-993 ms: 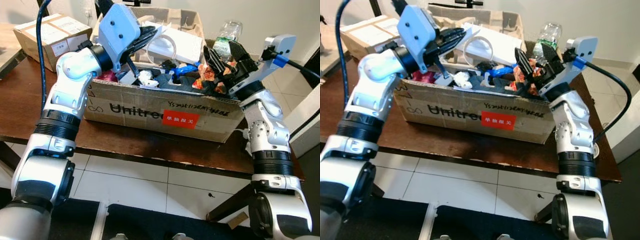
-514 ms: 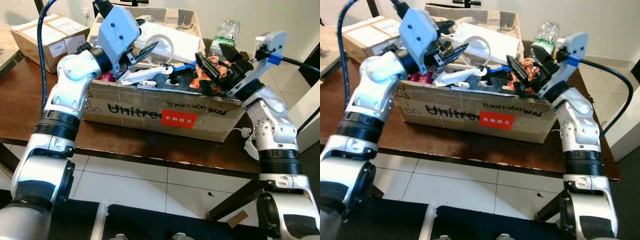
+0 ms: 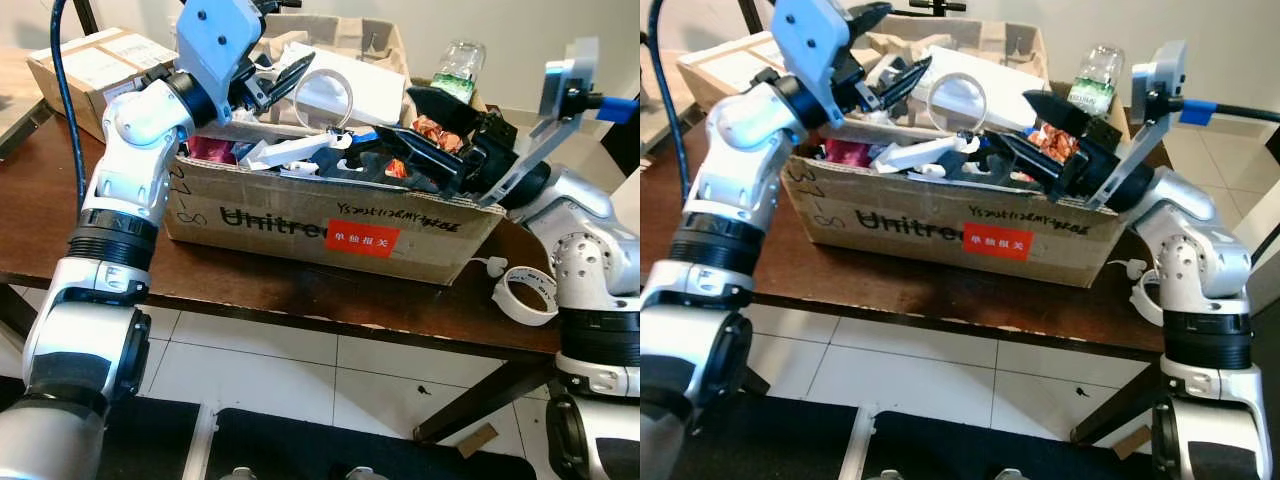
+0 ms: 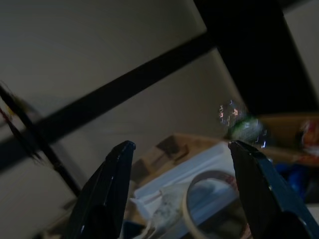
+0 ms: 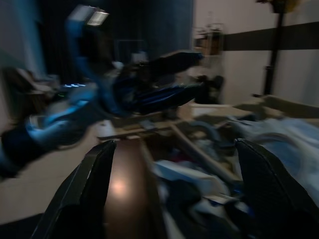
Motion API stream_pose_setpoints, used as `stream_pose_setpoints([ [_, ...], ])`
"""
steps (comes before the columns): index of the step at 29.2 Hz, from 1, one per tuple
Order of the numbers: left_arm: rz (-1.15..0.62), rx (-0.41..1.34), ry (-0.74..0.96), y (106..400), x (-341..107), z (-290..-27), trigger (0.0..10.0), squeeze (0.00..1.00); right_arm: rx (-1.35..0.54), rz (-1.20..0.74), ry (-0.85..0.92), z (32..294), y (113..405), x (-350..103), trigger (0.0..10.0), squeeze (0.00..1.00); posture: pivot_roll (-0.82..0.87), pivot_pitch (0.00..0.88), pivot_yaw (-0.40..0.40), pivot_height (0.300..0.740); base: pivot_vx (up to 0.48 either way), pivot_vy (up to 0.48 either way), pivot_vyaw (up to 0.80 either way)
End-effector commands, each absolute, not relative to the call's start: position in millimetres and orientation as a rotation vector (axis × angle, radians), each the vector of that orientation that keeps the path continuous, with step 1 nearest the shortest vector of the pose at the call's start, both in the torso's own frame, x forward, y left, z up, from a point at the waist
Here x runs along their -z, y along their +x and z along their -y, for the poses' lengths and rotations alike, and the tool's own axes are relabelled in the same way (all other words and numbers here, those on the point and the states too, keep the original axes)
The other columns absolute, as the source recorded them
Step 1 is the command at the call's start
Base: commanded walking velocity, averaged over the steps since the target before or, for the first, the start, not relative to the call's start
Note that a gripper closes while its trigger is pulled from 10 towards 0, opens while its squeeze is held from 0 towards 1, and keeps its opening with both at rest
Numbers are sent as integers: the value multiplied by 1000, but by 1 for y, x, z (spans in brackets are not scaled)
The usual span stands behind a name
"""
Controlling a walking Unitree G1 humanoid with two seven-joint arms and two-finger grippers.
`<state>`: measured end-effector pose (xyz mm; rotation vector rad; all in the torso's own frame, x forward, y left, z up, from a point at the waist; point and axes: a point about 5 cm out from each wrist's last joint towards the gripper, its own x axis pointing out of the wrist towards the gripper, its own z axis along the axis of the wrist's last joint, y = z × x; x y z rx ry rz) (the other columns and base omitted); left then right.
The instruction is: Picking trash to rubbish bin
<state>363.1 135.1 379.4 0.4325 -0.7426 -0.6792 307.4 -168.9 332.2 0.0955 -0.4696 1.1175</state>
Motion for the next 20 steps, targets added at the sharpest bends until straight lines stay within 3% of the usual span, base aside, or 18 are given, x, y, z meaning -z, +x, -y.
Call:
stream_pose_setpoints([
  [1,765,761,327,356,-392,-131,10000,0,-1160,484,111,171,301,-335,10000,0,40,147,-21,740,0,0,0],
  [3,753,865,266,350,-392,-127,10000,0,-1194,493,136,171,297,-336,10000,0,42,149,-21,740,0,0,0],
  [4,752,1008,196,337,-391,-120,10000,0,-1252,493,185,170,289,-336,10000,0,42,150,-21,740,0,0,0],
  [8,752,1140,28,321,-389,-112,10000,0,-1363,374,204,165,273,-319,10000,0,44,151,-24,740,0,0,0],
  [12,688,1303,-16,305,-373,-103,10000,0,-1402,249,182,161,267,-299,10000,0,41,155,-24,740,0,0,0],
  [15,461,1485,88,290,-332,-90,10000,0,-1448,100,129,154,259,-273,10000,0,39,158,-28,740,0,0,0],
  [16,461,1485,88,290,-332,-90,10000,0,-1448,100,129,154,259,-273,10000,0,39,158,-28,740,0,0,0],
  [17,285,1553,151,282,-302,-86,10000,0,-1482,16,109,151,254,-257,10000,0,39,160,-32,740,0,0,0],
  [20,164,1581,136,275,-284,-85,10000,0,-1499,-50,103,149,250,-246,10000,0,38,161,-36,740,0,0,0],
])
